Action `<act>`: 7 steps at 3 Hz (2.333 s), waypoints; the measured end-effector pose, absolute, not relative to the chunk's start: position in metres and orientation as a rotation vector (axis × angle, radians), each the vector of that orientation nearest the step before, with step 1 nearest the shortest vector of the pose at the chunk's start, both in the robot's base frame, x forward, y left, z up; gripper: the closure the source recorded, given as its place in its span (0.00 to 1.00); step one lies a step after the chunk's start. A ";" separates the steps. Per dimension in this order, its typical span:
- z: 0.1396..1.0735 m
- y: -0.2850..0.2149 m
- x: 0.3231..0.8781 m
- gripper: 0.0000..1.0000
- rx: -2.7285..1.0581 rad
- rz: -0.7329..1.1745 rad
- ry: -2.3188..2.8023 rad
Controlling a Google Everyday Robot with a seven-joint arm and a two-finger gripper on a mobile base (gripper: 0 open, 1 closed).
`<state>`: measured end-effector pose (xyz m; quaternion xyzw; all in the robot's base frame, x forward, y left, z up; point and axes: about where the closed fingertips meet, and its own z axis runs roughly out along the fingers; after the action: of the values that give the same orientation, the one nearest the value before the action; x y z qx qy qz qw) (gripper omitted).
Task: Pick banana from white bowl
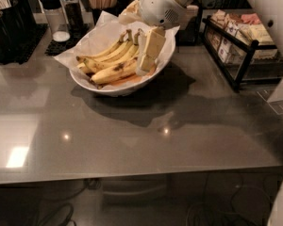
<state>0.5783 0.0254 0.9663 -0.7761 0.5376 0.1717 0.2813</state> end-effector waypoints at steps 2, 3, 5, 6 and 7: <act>0.948 0.030 0.577 0.07 -2.062 0.475 1.462; 0.944 0.028 0.578 0.09 -2.061 0.472 1.473; 0.970 0.001 0.594 0.06 -2.141 0.360 1.495; 0.980 -0.011 0.598 0.09 -2.118 0.333 1.495; 0.976 -0.011 0.599 0.08 -2.047 0.350 1.483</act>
Offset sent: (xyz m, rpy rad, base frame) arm -0.0026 0.0015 -0.0293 0.0059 0.0293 -0.0312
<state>0.5989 -0.0105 0.9764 -0.7677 0.5559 0.1313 0.2906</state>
